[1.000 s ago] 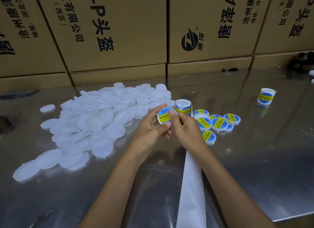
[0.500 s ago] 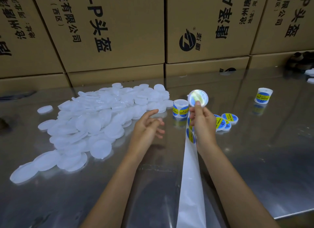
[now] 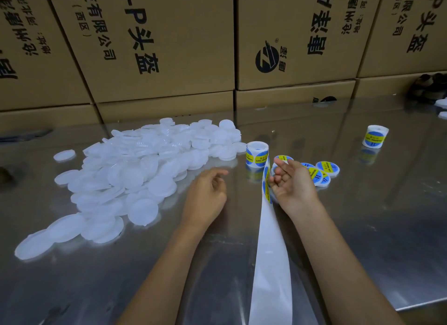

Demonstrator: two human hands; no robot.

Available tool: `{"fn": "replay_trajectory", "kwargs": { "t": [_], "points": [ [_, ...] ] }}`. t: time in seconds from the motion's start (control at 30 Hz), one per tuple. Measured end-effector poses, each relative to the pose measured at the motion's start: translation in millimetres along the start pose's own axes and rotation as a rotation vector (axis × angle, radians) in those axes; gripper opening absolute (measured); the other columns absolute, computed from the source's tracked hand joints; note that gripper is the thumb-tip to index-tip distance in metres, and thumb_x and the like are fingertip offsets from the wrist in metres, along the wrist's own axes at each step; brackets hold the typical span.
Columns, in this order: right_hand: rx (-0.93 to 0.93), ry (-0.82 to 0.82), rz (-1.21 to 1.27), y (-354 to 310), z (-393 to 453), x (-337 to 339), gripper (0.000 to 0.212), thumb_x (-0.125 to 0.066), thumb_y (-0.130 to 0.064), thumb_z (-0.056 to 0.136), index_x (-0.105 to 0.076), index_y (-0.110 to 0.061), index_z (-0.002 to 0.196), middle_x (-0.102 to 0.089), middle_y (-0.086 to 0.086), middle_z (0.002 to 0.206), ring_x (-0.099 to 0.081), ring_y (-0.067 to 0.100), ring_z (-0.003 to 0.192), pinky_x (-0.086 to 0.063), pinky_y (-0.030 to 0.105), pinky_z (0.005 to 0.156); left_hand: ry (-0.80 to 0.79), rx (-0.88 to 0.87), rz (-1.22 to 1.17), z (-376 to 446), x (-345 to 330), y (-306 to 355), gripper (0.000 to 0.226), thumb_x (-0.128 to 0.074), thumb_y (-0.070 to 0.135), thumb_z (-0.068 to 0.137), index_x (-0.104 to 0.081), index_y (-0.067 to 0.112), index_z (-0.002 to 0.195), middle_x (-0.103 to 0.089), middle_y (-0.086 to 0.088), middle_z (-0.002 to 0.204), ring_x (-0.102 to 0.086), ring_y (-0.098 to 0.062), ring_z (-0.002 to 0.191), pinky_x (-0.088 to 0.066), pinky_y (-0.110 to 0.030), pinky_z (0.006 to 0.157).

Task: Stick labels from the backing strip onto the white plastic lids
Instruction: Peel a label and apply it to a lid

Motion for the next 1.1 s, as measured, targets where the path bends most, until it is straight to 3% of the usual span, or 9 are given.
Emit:
{"fn": "replay_trajectory", "kwargs": {
  "t": [0.07, 0.17, 0.23, 0.3, 0.47, 0.6, 0.77, 0.87, 1.1],
  "points": [
    [0.010, -0.020, -0.026, 0, -1, -3, 0.027, -0.047, -0.021, 0.100, -0.065, -0.005, 0.088, -0.045, 0.002, 0.063, -0.038, 0.013, 0.055, -0.044, 0.020, 0.048, 0.123, 0.009, 0.180, 2, 17, -2, 0.032, -0.051, 0.005, 0.092, -0.071, 0.018, 0.115, -0.068, 0.000, 0.111, -0.059, -0.019, 0.106, -0.045, -0.033, 0.095],
    [0.078, -0.015, -0.109, -2, -2, -7, 0.026, -0.050, -0.018, 0.098, -0.063, -0.005, 0.080, -0.046, 0.002, 0.054, -0.038, 0.013, 0.046, -0.043, 0.022, 0.048, 0.283, 0.030, 0.533, 6, 48, -8, 0.036, -0.055, 0.007, 0.092, -0.067, 0.014, 0.125, -0.062, -0.009, 0.126, -0.050, -0.030, 0.118, -0.034, -0.042, 0.099],
    [0.197, 0.028, -0.273, -7, -3, -8, 0.023, -0.052, -0.015, 0.094, -0.063, -0.006, 0.076, -0.045, 0.000, 0.050, -0.038, 0.013, 0.044, -0.041, 0.024, 0.051, 0.313, 0.106, 0.650, 7, 65, -18, 0.037, -0.059, 0.015, 0.093, -0.064, 0.010, 0.129, -0.060, -0.013, 0.128, -0.047, -0.033, 0.119, -0.031, -0.043, 0.097],
    [0.364, 0.068, -0.495, -13, -7, -10, 0.018, -0.054, -0.013, 0.091, -0.063, -0.009, 0.076, -0.051, -0.001, 0.059, -0.043, 0.014, 0.055, -0.040, 0.025, 0.057, 0.277, 0.184, 0.709, 8, 73, -29, 0.039, -0.061, 0.025, 0.094, -0.062, 0.007, 0.129, -0.057, -0.014, 0.128, -0.045, -0.033, 0.120, -0.031, -0.043, 0.097],
    [0.654, 0.102, -0.915, -15, -16, -17, 0.013, -0.051, -0.010, 0.092, -0.063, -0.013, 0.091, -0.064, -0.002, 0.087, -0.056, 0.016, 0.080, -0.045, 0.031, 0.071, 0.201, 0.248, 0.614, 8, 76, -39, 0.047, -0.065, 0.022, 0.092, -0.056, 0.007, 0.136, -0.054, -0.017, 0.130, -0.043, -0.034, 0.122, -0.038, -0.042, 0.101],
    [0.658, -0.043, -1.132, -2, -13, -25, 0.039, -0.041, 0.009, 0.083, -0.062, -0.009, 0.111, -0.060, 0.002, 0.112, -0.055, 0.020, 0.099, -0.042, 0.030, 0.082, 0.212, 0.308, 0.418, 8, 78, -45, 0.049, -0.071, 0.015, 0.088, -0.059, 0.009, 0.135, -0.053, -0.015, 0.133, -0.039, -0.034, 0.127, -0.035, -0.040, 0.106],
    [0.628, -0.272, -1.286, 16, -15, -35, 0.043, -0.058, 0.007, 0.079, -0.059, -0.011, 0.118, -0.052, -0.002, 0.116, -0.049, 0.012, 0.103, -0.044, 0.026, 0.092, 0.187, 0.381, 0.318, 9, 79, -50, 0.044, -0.066, 0.031, 0.095, -0.062, 0.009, 0.133, -0.055, -0.018, 0.133, -0.036, -0.034, 0.132, -0.035, -0.040, 0.105],
    [0.618, -0.367, -1.391, 24, -17, -36, 0.043, -0.065, -0.002, 0.081, -0.059, -0.016, 0.121, -0.051, -0.004, 0.118, -0.050, 0.013, 0.111, -0.043, 0.027, 0.096, 0.163, 0.366, 0.337, 9, 77, -50, 0.039, -0.057, 0.025, 0.099, -0.061, 0.011, 0.136, -0.059, -0.019, 0.131, -0.035, -0.034, 0.132, -0.036, -0.042, 0.106],
    [0.696, -0.410, -1.508, 27, -21, -38, 0.036, -0.069, -0.011, 0.084, -0.061, -0.016, 0.119, -0.047, -0.008, 0.115, -0.048, 0.013, 0.115, -0.036, 0.019, 0.087, 0.258, 0.272, 0.333, 10, 84, -39, 0.052, -0.074, 0.011, 0.088, -0.058, 0.013, 0.137, -0.053, -0.016, 0.133, -0.041, -0.033, 0.127, -0.042, -0.040, 0.102]
  ]
}}
Point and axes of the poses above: each hand's wrist, its own z-axis towards the middle knuckle, its own x-axis out of the back of the hand, y = z × x, the point moved 6 cm from there along z, towards the middle knuckle
